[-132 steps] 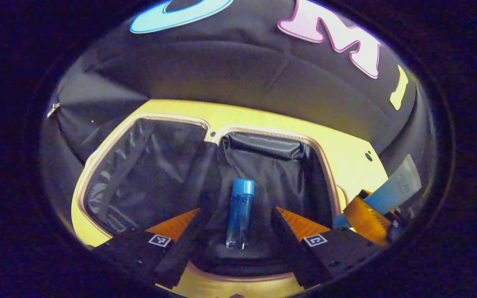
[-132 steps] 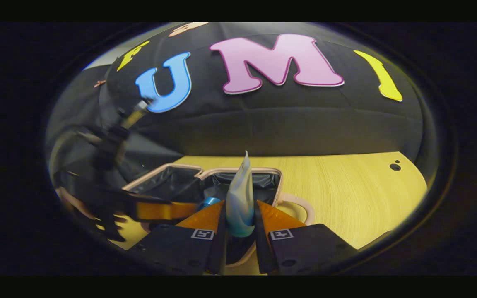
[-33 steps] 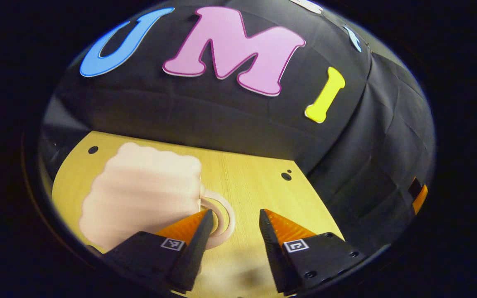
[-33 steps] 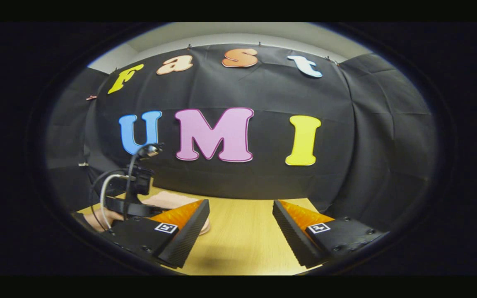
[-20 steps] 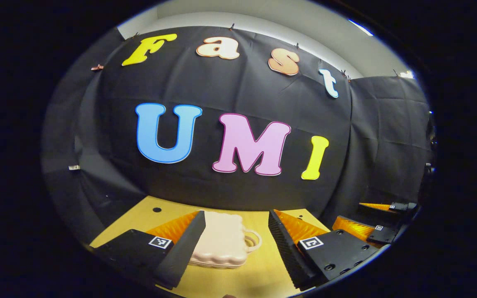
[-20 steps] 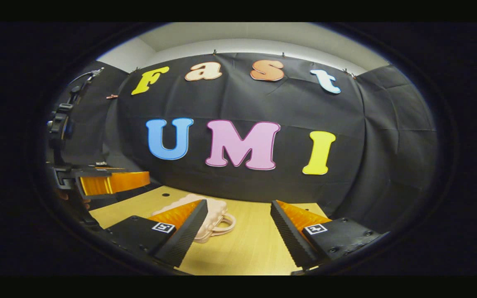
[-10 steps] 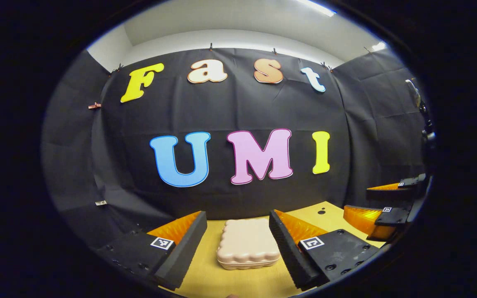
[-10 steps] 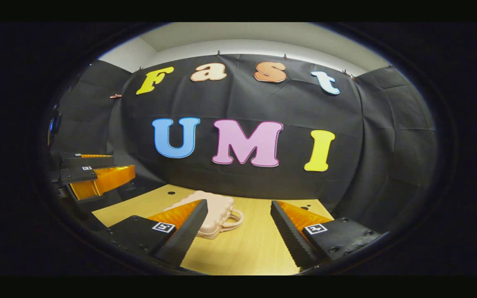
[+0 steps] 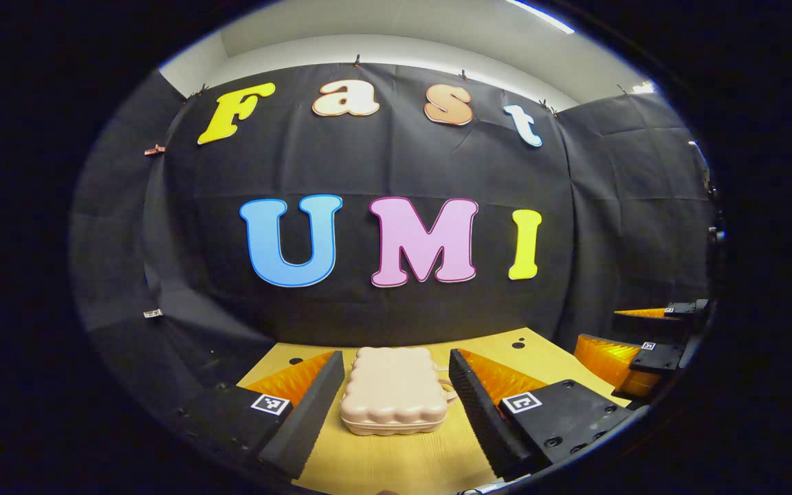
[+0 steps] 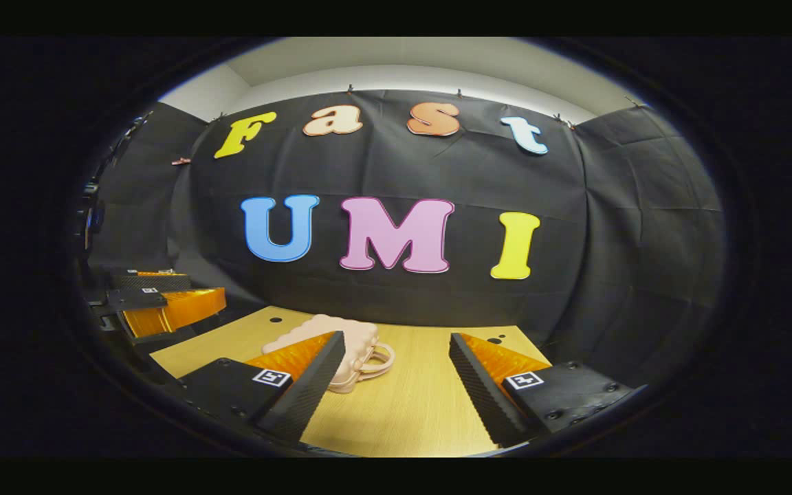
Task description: First open the suitcase, pack the skin care products into it, and then close the suitcase.
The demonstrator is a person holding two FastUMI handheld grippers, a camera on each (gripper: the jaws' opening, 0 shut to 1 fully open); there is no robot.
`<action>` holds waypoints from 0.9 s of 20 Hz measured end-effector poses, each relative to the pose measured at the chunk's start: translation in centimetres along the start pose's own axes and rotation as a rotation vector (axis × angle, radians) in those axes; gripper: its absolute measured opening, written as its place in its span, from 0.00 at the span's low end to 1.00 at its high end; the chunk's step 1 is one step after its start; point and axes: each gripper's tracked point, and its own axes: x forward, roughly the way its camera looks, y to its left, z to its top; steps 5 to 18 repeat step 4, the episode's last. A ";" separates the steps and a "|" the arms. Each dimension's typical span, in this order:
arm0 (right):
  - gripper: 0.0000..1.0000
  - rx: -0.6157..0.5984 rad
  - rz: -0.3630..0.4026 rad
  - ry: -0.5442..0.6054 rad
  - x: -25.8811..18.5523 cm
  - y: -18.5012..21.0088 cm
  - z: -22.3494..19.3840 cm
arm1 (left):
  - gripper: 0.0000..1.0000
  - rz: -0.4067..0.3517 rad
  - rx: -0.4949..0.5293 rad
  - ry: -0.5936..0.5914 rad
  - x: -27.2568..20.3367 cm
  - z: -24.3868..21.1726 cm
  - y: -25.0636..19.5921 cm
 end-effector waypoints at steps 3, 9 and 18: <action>0.97 0.011 -0.007 0.015 0.1 -0.7 -0.5 | 0.96 0.019 -0.009 0.026 0.1 -0.6 0.4; 0.97 0.015 -0.008 0.024 0.1 -0.8 -0.7 | 0.96 0.023 -0.013 0.037 0.1 -0.8 0.5; 0.97 0.015 -0.008 0.024 0.1 -0.8 -0.7 | 0.96 0.023 -0.013 0.037 0.1 -0.8 0.5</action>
